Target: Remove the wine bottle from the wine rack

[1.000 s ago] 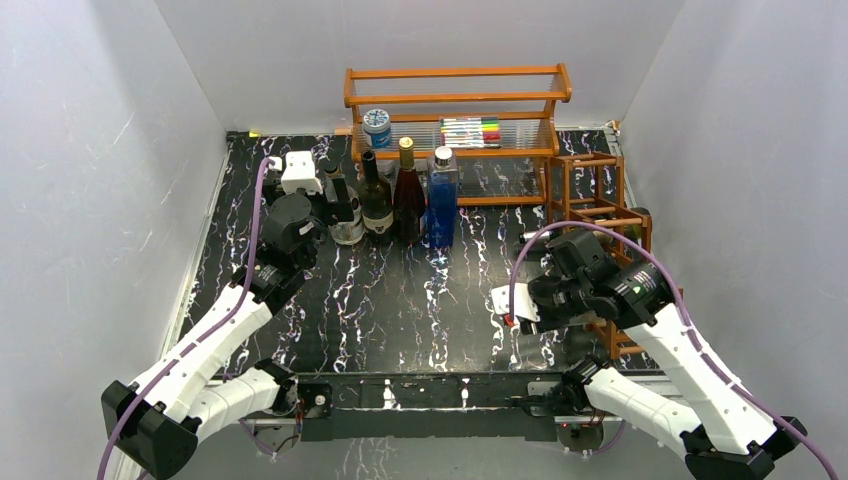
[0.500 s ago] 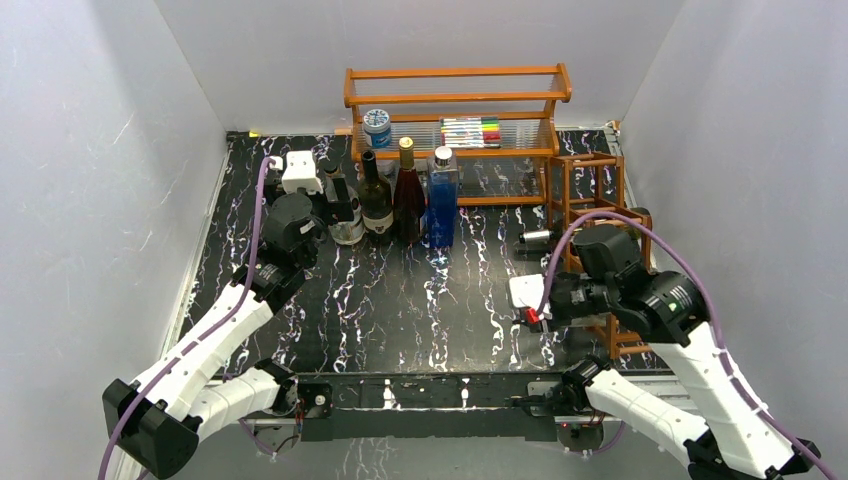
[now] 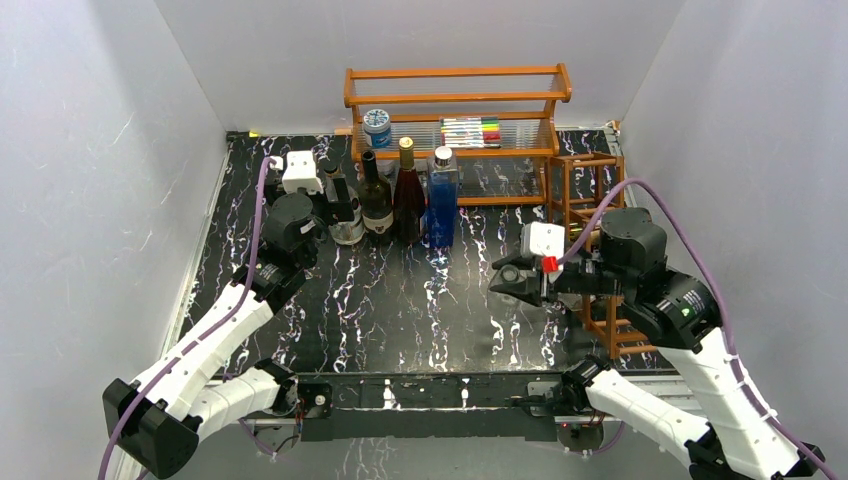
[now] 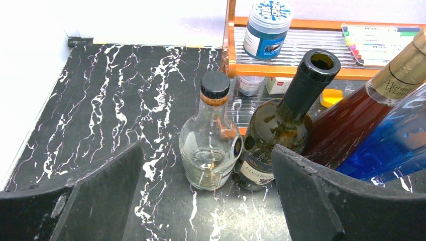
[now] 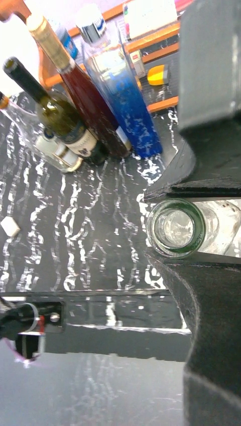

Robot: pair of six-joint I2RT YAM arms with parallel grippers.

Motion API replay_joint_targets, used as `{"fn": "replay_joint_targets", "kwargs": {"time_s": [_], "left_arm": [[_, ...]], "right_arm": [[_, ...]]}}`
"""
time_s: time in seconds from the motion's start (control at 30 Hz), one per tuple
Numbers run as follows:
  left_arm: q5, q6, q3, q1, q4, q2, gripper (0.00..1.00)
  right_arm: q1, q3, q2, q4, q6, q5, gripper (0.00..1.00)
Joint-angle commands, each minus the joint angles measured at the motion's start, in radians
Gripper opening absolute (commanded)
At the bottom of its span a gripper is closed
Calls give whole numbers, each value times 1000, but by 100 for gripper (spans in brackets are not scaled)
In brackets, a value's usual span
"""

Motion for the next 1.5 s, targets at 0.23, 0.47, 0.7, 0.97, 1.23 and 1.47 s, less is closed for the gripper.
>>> {"fn": "replay_joint_targets", "kwargs": {"time_s": [0.23, 0.47, 0.7, 0.97, 1.23, 1.47], "left_arm": [[-33, 15, 27, 5, 23, -2, 98], [-113, 87, 13, 5, 61, -63, 98], [-173, 123, 2, 14, 86, -109, 98], [-274, 186, -36, 77, 167, -172, 98], [-301, 188, -61, 115, 201, -222, 98], [-288, 180, -67, 120, 206, -232, 98]], "right_arm": [[6, -5, 193, 620, 315, -150, 0], [140, -34, 362, 871, 357, -56, 0], [325, 93, 599, 908, 356, 191, 0], [339, 131, 768, 1136, 477, 294, 0], [341, 217, 935, 1248, 484, 342, 0], [344, 333, 1077, 1304, 482, 366, 0]]}}
